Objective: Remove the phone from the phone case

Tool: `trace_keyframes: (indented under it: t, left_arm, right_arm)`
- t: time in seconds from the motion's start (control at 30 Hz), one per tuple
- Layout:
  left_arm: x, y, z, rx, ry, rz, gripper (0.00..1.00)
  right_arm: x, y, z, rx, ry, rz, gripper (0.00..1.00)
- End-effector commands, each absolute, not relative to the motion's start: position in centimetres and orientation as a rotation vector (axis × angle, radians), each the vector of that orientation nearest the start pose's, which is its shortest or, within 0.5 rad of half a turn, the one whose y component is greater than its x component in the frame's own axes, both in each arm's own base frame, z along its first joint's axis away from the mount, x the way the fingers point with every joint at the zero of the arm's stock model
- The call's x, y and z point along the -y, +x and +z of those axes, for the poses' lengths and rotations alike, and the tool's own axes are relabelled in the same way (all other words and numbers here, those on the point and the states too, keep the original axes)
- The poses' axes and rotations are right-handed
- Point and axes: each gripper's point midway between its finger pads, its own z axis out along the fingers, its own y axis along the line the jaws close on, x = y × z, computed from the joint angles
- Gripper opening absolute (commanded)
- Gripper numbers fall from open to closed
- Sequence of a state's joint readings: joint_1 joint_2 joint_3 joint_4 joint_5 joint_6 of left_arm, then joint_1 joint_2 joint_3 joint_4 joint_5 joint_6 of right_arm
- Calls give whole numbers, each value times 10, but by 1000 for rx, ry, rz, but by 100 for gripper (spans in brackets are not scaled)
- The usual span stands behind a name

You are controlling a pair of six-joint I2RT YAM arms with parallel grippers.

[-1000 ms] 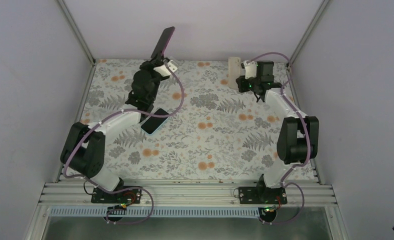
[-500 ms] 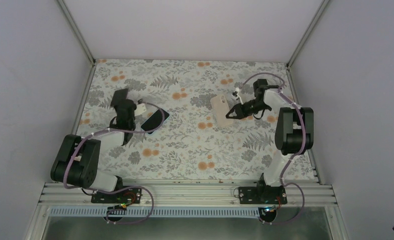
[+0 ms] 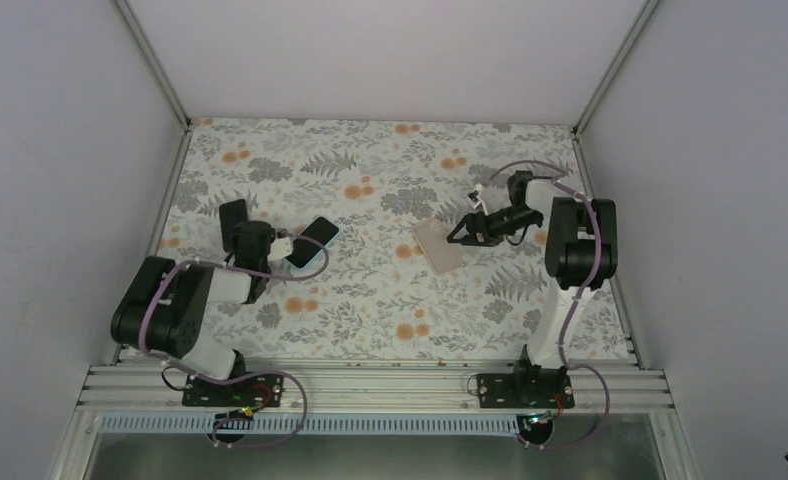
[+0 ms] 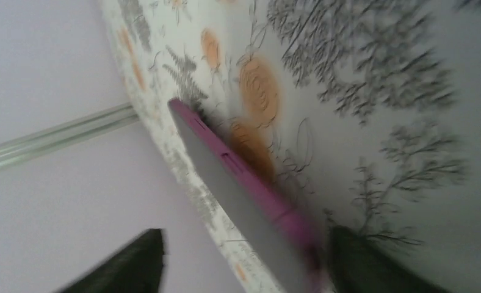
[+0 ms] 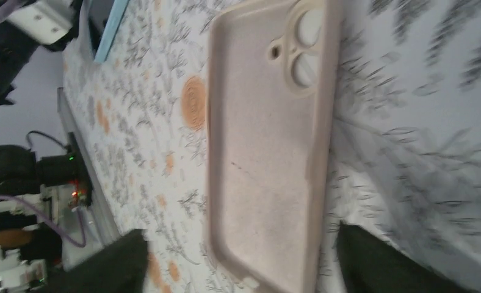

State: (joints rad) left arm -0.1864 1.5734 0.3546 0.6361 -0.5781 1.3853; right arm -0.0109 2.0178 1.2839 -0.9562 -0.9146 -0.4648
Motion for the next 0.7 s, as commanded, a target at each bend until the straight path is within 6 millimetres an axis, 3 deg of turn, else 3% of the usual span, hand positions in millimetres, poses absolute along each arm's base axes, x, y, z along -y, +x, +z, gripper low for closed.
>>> trace_keyframes:
  t: [0.0,0.1,0.17,0.27,0.33,0.37,0.4,0.43,0.47,0.5,0.53,0.67]
  left_arm:
    - [7,329,39,-2093,1478,841,99]
    - [49,313,75,-2072,1509,477,100]
    - [64,312,110,-2044,1489,368,100]
    - [80,320,154,-2062,1436,191,100]
    - [85,332,165,-2085,1396,122,100]
    - [87,339,163,-2096,1385,102,100]
    - [89,348,157,-2115,1373,93,92]
    - [89,358,147,-2139,1360,94,69]
    - [90,367,136,-2176,1341,85,30]
    - [92,376,124,-2216,1318,57,7]
    - [94,382,112,-2237,1311,31,3]
    - [104,384,64,-2297,1324,-60,2]
  right_arm:
    - [-112,374,71,-2659,-560,1115,98]
    - [-102,399,102,-2608,-678,843,100]
    - [-111,406,130,-2527,-822,724,100]
    - [-147,389,143,-2473,-1082,629,100]
    - [-177,372,142,-2414,-1258,587,100]
    - [-194,363,139,-2379,-1339,570,98]
    - [-210,358,135,-2343,-1396,539,84]
    - [-224,356,129,-2328,-1428,507,65]
    - [-243,354,121,-2313,-1473,478,34]
    - [-256,354,114,-2321,-1495,479,9]
    - [-270,353,110,-2314,-1515,515,4]
    - [-314,344,88,-2267,-1590,559,4]
